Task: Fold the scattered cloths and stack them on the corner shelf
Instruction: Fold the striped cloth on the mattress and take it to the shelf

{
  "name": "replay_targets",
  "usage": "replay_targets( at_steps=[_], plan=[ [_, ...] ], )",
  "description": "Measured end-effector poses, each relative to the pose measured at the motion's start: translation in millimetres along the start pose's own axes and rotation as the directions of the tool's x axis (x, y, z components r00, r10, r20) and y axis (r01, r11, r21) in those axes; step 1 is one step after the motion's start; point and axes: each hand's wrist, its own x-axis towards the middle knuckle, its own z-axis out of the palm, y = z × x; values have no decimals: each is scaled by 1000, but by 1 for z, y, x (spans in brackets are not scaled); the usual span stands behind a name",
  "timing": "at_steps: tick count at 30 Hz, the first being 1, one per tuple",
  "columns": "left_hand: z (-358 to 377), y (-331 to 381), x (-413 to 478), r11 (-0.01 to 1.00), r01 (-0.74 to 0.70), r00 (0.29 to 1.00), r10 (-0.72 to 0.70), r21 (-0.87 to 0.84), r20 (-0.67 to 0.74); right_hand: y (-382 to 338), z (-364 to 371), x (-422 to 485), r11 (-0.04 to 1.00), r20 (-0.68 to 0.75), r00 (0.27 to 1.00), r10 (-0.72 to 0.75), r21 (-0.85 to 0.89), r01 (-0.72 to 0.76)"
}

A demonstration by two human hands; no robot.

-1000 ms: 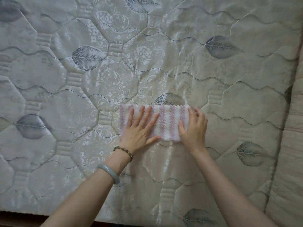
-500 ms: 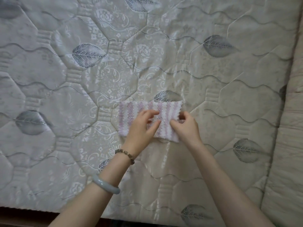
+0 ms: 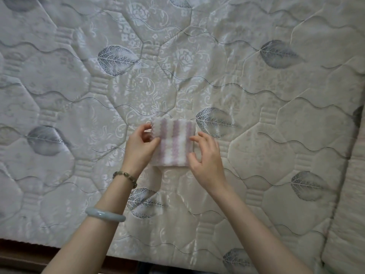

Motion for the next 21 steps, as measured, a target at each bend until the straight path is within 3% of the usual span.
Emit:
replay_targets(
  at_steps=[6,11,13,15,17,19,21],
  plan=[
    [-4,-20,11,993,-34,995,44,116,-88,23,9,9,963,-57,987,-148,-235,131],
    [-3,-28,14,991,-31,995,42,133,-88,23,15,17,940,-97,971,-217,-291,181],
    [-3,-34,13,953,-120,982,155,277,-111,20,16,21,898,-96,949,-300,-363,247],
    [0,-39,12,770,-282,929,369,572,-38,19,21,27,796,-19,907,-421,-488,359],
    [5,-42,11,490,-459,837,518,741,177,18,31,34,678,102,870,-482,-586,444],
    [13,-52,14,297,-559,768,536,774,349,25,39,42,594,189,858,-478,-649,474],
    [13,-62,19,218,-578,754,512,786,413,40,39,47,554,237,864,-444,-686,472]
  ],
)
